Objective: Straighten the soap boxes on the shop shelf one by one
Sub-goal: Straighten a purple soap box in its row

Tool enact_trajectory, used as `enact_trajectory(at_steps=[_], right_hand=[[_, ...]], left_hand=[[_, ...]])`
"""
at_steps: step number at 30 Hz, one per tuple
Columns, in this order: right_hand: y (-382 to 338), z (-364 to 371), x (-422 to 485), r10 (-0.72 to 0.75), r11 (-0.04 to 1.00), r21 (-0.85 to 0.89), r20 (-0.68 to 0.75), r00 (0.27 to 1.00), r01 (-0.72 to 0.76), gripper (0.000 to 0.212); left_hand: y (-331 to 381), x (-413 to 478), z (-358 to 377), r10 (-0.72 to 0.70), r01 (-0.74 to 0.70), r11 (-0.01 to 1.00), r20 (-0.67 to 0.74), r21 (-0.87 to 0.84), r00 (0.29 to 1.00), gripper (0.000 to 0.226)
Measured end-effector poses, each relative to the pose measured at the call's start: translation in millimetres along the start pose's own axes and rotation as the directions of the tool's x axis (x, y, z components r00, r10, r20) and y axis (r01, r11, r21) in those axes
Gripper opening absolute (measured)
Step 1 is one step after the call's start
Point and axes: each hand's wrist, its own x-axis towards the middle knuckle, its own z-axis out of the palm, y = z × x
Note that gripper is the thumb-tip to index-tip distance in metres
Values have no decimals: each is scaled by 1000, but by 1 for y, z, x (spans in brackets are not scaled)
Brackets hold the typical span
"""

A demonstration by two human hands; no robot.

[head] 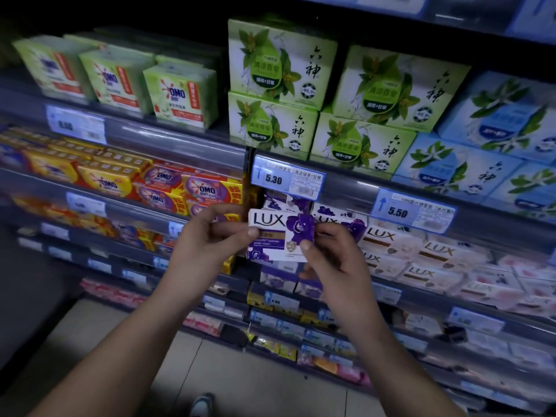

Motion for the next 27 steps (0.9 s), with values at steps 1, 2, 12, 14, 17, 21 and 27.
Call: enact_trajectory(at_steps=[1, 2, 12, 14, 17, 21, 27], right_hand=[[-1, 0, 0, 0, 1000, 16, -3, 1000, 0, 17], [-2, -1, 0, -1, 1000, 25, -7, 1000, 1, 17], [-8, -6, -6, 6, 999, -43, -34, 999, -8, 41], [-9, -5, -7, 15, 999, -41, -27, 1000, -16, 44], [-11, -4, -7, 18, 999, -44, -8, 1000, -19, 32], [-8, -2, -6, 15, 1000, -20, 15, 1000, -15, 28], [-3, 3, -9, -12, 999, -48, 37, 999, 14, 33]], left_hand=[[-1, -2, -1, -5, 5, 999, 17, -34, 1000, 53], [-1, -4, -2, -4, 6, 999, 43, -43, 999, 50], [0, -20, 2, -32, 33, 999, 38, -30, 999, 35], [2, -20, 3, -41, 42, 999, 24, -21, 999, 33], [3, -20, -1, -42, 42, 999, 67, -9, 997, 45], [0, -18, -5, 7, -9, 999, 56, 34, 998, 50], [-3, -13, -9, 121, -121, 993, 111, -7, 986, 57]])
